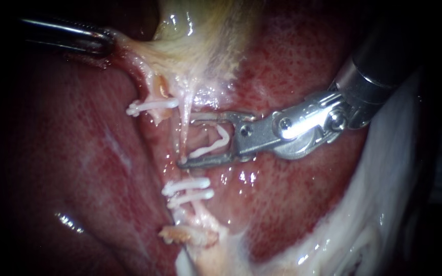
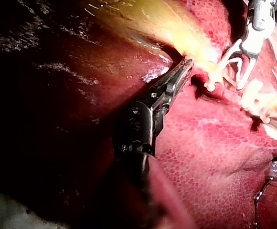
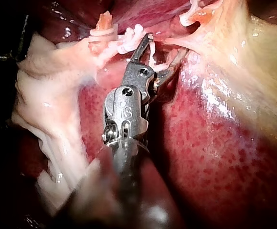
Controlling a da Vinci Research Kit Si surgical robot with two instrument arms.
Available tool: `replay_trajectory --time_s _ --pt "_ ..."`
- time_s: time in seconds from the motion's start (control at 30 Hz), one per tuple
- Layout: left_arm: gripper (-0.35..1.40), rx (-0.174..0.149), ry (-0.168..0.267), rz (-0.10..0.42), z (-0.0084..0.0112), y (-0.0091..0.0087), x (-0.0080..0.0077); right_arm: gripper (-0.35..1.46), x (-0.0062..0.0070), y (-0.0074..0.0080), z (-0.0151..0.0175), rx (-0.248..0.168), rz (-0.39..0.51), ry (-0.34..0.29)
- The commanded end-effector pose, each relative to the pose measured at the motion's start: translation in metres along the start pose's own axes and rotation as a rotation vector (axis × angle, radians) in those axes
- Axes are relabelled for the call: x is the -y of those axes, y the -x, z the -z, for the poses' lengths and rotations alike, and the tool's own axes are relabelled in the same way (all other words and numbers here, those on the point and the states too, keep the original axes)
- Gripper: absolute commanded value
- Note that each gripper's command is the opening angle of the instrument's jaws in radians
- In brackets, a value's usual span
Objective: Clipping third clip right tube
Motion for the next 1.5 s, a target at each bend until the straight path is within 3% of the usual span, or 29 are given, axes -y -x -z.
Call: replay_trajectory --time_s 0.03,0.37,0.6,0.87,1.07,1.23,1.5 --pt "-0.35 0.000 0.001 0.000 0.0001 0.0000 0.0000 0.48 0.0000 0.0000 0.0002 -0.001 0.000 0.000" --pt "-0.35 0.000 0.001 0.000 0.0001 0.0000 0.0000 0.48 0.0000 0.0000 0.0008 -0.020 -0.007 -0.013" --pt "-0.35 0.000 0.002 0.000 0.0002 -0.0001 0.0000 0.49 0.0000 0.0001 0.0027 -0.046 -0.121 -0.064" --pt "-0.35 0.000 0.002 0.000 0.0003 -0.0001 0.0000 0.49 0.0000 0.0015 0.0037 -0.059 -0.296 -0.159" --pt "-0.35 0.000 0.002 0.000 0.0003 -0.0001 0.0000 0.49 -0.0001 0.0023 0.0028 -0.097 -0.406 -0.216" --pt "-0.35 0.000 0.002 0.001 0.0003 -0.0001 0.0000 0.49 -0.0003 0.0023 0.0010 -0.109 -0.433 -0.229" --pt "-0.35 0.000 0.001 0.001 0.0002 -0.0001 -0.0001 0.49 -0.0006 0.0019 -0.0013 -0.192 -0.530 -0.286"
